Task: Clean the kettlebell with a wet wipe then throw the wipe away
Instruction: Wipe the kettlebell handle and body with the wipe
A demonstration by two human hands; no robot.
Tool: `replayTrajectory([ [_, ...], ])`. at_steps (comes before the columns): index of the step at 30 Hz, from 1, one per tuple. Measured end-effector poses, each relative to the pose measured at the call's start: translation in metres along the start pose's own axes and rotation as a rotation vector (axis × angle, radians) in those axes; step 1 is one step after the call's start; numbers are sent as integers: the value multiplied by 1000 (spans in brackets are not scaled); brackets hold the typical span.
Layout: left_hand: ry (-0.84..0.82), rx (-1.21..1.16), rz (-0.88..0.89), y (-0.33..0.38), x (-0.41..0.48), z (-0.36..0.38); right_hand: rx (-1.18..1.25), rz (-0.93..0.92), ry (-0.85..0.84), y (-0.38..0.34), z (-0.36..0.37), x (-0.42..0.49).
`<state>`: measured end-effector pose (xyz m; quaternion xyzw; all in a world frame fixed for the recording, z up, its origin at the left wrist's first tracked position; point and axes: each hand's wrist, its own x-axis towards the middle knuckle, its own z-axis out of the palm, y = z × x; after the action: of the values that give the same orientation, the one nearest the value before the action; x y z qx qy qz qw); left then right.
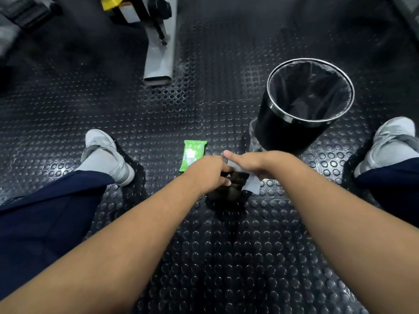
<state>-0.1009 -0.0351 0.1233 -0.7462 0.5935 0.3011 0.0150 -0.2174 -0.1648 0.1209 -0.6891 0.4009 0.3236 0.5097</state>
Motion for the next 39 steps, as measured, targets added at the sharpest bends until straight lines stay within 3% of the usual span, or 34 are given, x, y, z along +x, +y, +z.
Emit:
replayTrajectory([
  [9,-17,-12,-12,-2,1,0,-39,-14,91,8,17,15],
  [20,-25,-18,-3,0,2,-1,117,17,-25,25,2,10],
  [24,-16,-12,3,1,2,-2,63,3,52,25,18,12],
  [31,-11,-44,-2,-1,0,-2,41,8,-56,15,-8,-5],
  [39,5,-18,11,2,0,0,53,2,18,20,16,14],
])
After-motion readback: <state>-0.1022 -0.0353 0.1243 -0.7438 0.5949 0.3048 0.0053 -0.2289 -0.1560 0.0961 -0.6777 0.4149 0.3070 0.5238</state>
